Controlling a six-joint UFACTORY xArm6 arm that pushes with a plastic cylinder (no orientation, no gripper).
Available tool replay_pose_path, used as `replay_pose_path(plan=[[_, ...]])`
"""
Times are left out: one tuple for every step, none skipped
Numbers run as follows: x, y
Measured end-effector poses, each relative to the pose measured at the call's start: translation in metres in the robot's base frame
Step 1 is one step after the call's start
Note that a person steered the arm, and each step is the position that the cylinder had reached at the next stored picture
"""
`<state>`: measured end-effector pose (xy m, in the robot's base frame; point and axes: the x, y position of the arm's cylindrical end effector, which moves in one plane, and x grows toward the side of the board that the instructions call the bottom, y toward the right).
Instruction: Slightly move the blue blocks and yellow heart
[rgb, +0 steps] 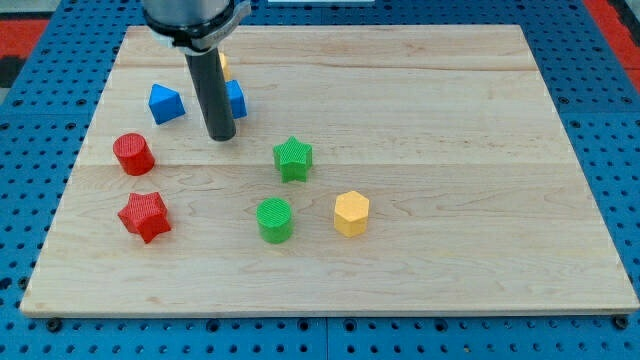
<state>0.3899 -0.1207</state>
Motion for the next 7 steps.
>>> replay_pose_path(plan=[[-0.018,-0.028],[-0.043,-0.044],[-0.066,-0.044],[-0.054,0.022],[-0.032,0.027],[-0.040,0.034],[-0.094,0.044]])
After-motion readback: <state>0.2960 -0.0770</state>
